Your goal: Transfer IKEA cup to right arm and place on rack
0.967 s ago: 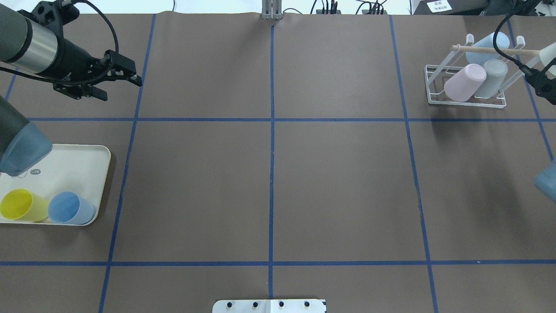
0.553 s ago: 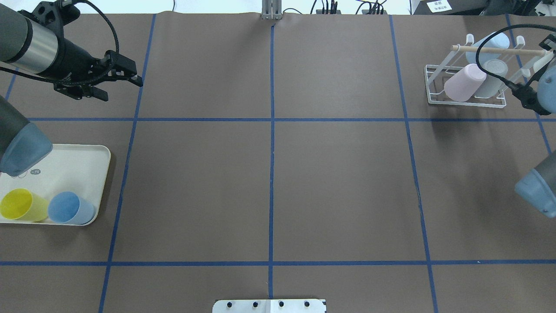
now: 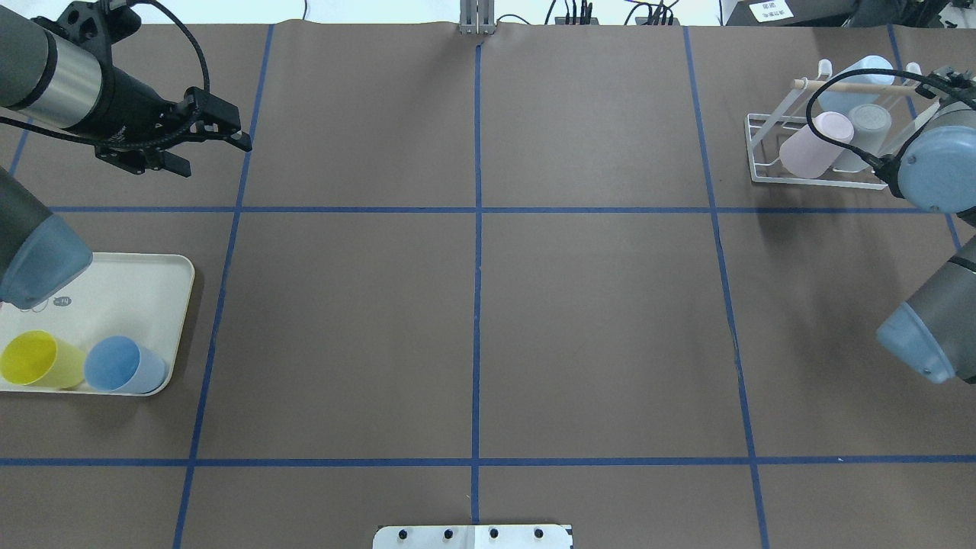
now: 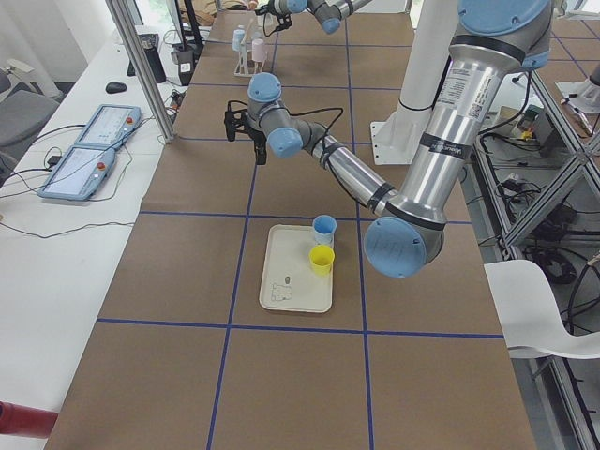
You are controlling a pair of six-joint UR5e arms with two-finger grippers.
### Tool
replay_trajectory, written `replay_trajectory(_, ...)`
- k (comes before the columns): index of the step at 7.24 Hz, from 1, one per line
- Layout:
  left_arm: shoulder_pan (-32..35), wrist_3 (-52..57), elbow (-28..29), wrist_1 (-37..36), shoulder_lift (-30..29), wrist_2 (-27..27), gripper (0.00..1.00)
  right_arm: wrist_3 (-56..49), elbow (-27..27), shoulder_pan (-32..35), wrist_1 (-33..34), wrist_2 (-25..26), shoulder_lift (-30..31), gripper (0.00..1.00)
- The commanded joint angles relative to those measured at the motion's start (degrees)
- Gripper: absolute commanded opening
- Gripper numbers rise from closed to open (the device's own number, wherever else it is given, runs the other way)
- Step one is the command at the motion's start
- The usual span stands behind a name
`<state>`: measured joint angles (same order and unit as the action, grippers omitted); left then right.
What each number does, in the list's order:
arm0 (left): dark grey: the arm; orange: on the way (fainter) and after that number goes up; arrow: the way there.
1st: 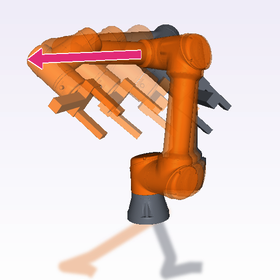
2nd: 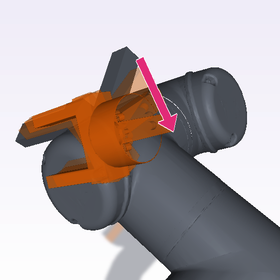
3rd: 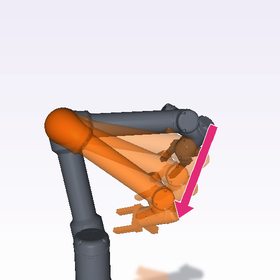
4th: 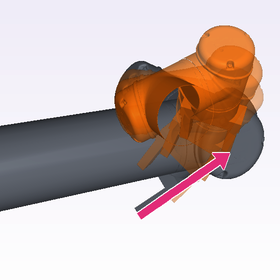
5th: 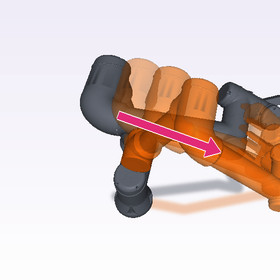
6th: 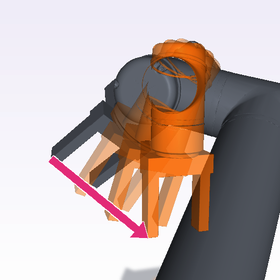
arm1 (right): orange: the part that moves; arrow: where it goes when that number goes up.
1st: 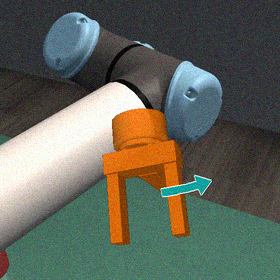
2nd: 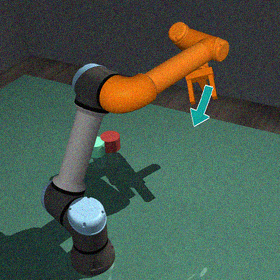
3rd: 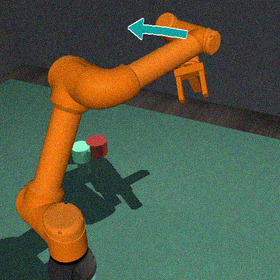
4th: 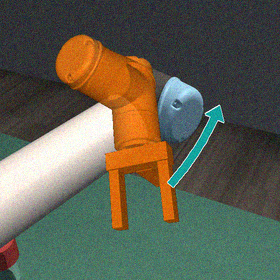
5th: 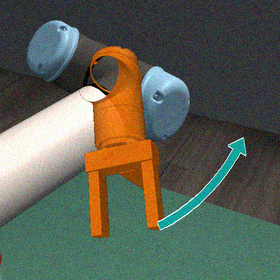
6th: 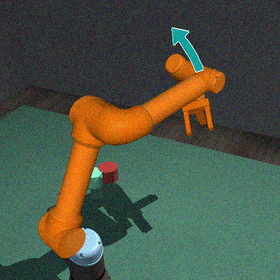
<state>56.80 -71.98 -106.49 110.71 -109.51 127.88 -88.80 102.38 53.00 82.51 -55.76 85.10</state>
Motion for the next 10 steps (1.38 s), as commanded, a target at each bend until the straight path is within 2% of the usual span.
replay_trajectory(1,-0.02,0.0,-0.03,0.12,0.0,0.09,1.0,-0.14,-1.91,-0.44,-0.07,0.74,-1.34,0.28)
replay_trajectory(4,-0.02,0.0,-0.03,0.12,-0.27,0.09,1.0,-0.14,-2.96,-0.61,-0.07,2.75,-1.16,0.29)
replay_trajectory(10,-0.02,-0.09,-0.03,0.12,-0.44,0.09,1.0,0.12,-5.34,-1.58,-0.16,3.64,-1.78,0.29)
